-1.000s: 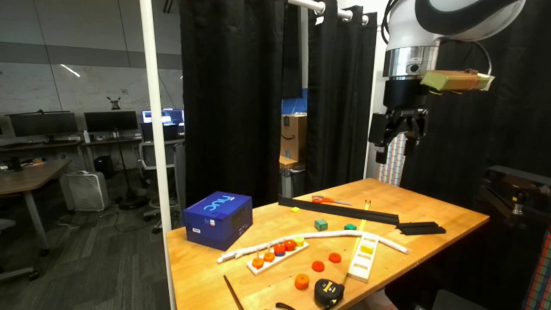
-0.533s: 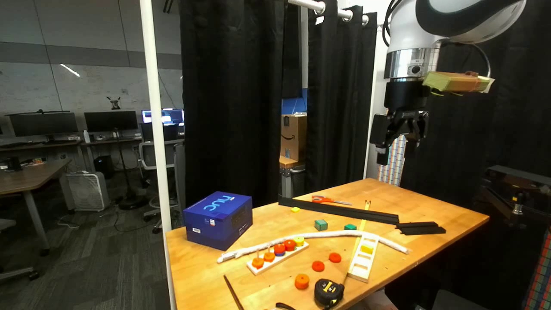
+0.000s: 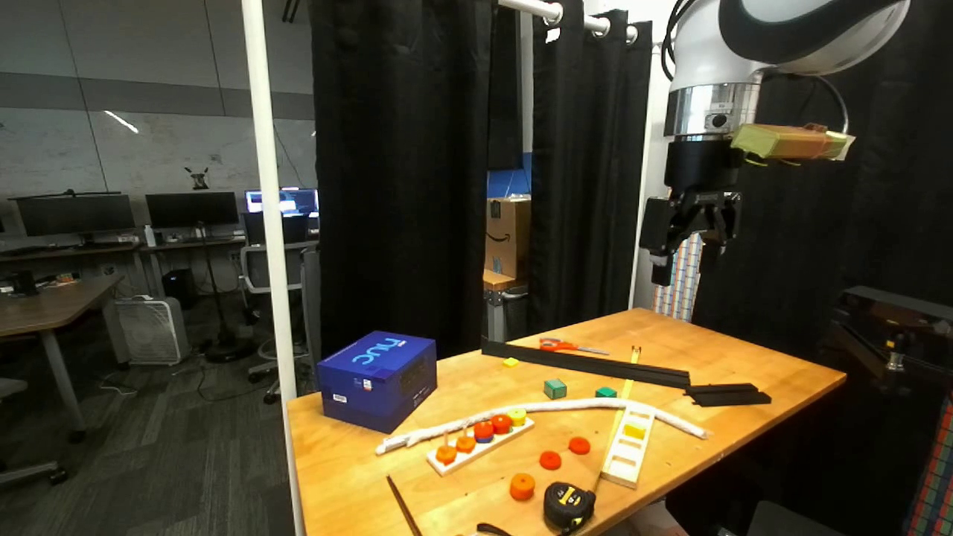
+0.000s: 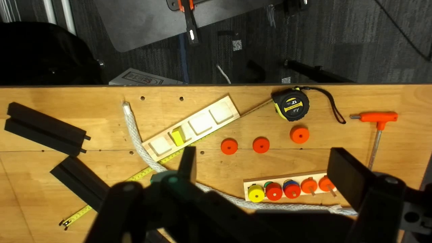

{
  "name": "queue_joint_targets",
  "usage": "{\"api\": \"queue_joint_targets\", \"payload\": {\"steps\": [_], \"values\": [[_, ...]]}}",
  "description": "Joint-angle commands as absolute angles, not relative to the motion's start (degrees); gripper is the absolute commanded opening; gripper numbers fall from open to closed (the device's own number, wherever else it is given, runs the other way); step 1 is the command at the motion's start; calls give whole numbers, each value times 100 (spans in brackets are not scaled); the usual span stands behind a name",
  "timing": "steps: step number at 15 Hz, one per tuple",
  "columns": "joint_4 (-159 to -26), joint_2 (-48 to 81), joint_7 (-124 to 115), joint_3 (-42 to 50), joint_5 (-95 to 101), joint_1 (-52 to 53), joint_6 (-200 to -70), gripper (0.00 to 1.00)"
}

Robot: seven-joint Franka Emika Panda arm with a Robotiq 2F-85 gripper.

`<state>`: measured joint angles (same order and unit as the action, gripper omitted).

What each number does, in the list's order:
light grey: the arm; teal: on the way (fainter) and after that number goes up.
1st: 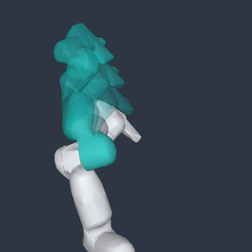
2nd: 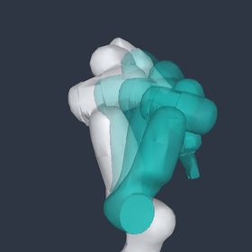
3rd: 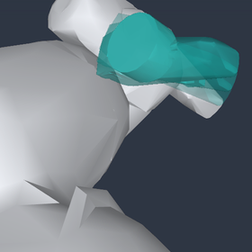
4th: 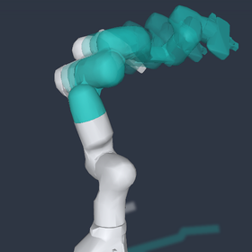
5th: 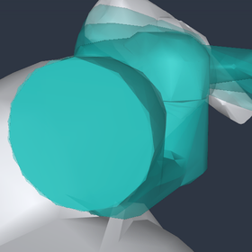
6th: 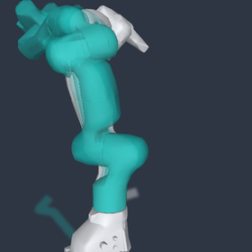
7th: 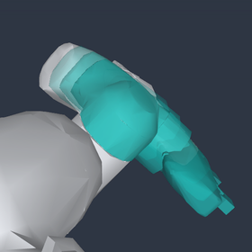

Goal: Pick up the yellow block at the front of the table and put it on the wooden board

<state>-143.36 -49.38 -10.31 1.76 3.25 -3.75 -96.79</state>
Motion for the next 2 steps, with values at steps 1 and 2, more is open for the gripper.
{"api": "queue_joint_targets", "payload": {"steps": [1, 2], "values": [[-14320, -4930, -981, 123, 281, -456, -9667, 100], [-14320, -4930, -981, 123, 281, -456, -9667, 100]]}}
